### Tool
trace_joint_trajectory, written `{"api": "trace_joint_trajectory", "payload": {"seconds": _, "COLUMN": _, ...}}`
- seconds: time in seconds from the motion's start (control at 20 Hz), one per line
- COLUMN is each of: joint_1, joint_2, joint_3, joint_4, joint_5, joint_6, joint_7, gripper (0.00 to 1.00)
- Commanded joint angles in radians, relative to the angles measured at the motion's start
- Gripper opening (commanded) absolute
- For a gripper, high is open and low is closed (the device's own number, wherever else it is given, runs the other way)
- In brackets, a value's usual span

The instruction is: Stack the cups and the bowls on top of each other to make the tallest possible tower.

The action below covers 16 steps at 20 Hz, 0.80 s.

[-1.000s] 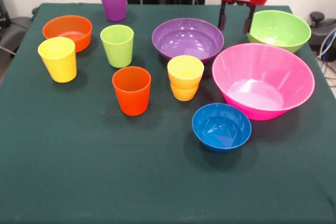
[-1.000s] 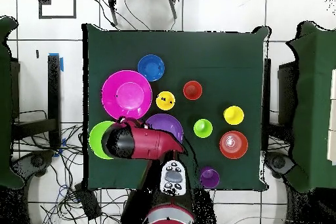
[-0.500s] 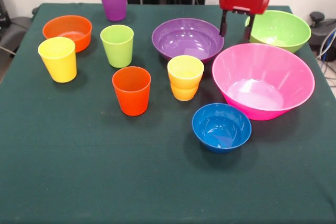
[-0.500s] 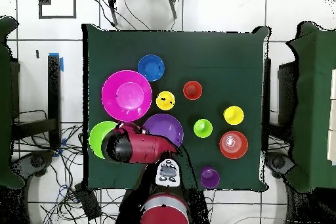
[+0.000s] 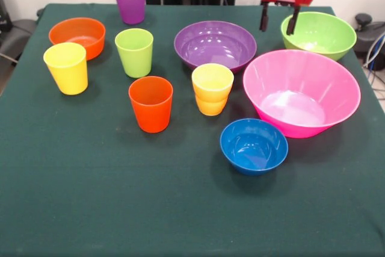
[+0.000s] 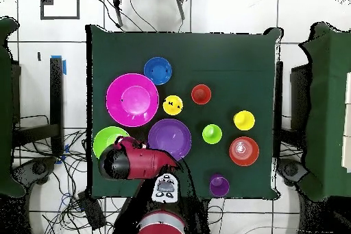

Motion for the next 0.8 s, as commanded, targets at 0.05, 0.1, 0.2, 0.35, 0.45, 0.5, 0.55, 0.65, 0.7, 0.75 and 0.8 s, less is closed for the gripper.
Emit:
{"api": "trace_joint_trajectory", "payload": {"seconds": 0.05, "joint_1": 0.008, "joint_2": -0.010, "joint_3": 0.070, "joint_4": 0.061, "joint_5": 0.033, "joint_6": 0.009, "joint_7": 0.196, "gripper": 1.00}}
{"api": "trace_joint_trajectory", "payload": {"seconds": 0.1, "joint_1": 0.011, "joint_2": -0.014, "joint_3": 0.070, "joint_4": 0.069, "joint_5": 0.034, "joint_6": 0.005, "joint_7": 0.200, "gripper": 1.00}}
{"api": "trace_joint_trajectory", "payload": {"seconds": 0.2, "joint_1": 0.013, "joint_2": -0.005, "joint_3": 0.076, "joint_4": 0.076, "joint_5": 0.034, "joint_6": -0.011, "joint_7": 0.205, "gripper": 1.00}}
{"api": "trace_joint_trajectory", "payload": {"seconds": 0.35, "joint_1": 0.010, "joint_2": 0.015, "joint_3": 0.090, "joint_4": 0.089, "joint_5": 0.032, "joint_6": -0.047, "joint_7": 0.215, "gripper": 1.00}}
{"api": "trace_joint_trajectory", "payload": {"seconds": 0.45, "joint_1": 0.002, "joint_2": 0.032, "joint_3": 0.104, "joint_4": 0.097, "joint_5": 0.029, "joint_6": -0.070, "joint_7": 0.221, "gripper": 1.00}}
{"api": "trace_joint_trajectory", "payload": {"seconds": 0.5, "joint_1": 0.001, "joint_2": 0.041, "joint_3": 0.105, "joint_4": 0.097, "joint_5": 0.026, "joint_6": -0.084, "joint_7": 0.224, "gripper": 1.00}}
{"api": "trace_joint_trajectory", "payload": {"seconds": 0.55, "joint_1": 0.004, "joint_2": 0.056, "joint_3": 0.104, "joint_4": 0.095, "joint_5": 0.023, "joint_6": -0.101, "joint_7": 0.227, "gripper": 1.00}}
{"api": "trace_joint_trajectory", "payload": {"seconds": 0.65, "joint_1": 0.005, "joint_2": 0.081, "joint_3": 0.108, "joint_4": 0.097, "joint_5": 0.020, "joint_6": -0.129, "joint_7": 0.238, "gripper": 1.00}}
{"api": "trace_joint_trajectory", "payload": {"seconds": 0.7, "joint_1": 0.003, "joint_2": 0.093, "joint_3": 0.112, "joint_4": 0.097, "joint_5": 0.019, "joint_6": -0.141, "joint_7": 0.243, "gripper": 1.00}}
{"api": "trace_joint_trajectory", "payload": {"seconds": 0.75, "joint_1": 0.011, "joint_2": 0.108, "joint_3": 0.108, "joint_4": 0.096, "joint_5": 0.019, "joint_6": -0.160, "joint_7": 0.252, "gripper": 1.00}}
{"api": "trace_joint_trajectory", "payload": {"seconds": 0.8, "joint_1": 0.015, "joint_2": 0.114, "joint_3": 0.108, "joint_4": 0.096, "joint_5": 0.020, "joint_6": -0.168, "joint_7": 0.258, "gripper": 1.00}}
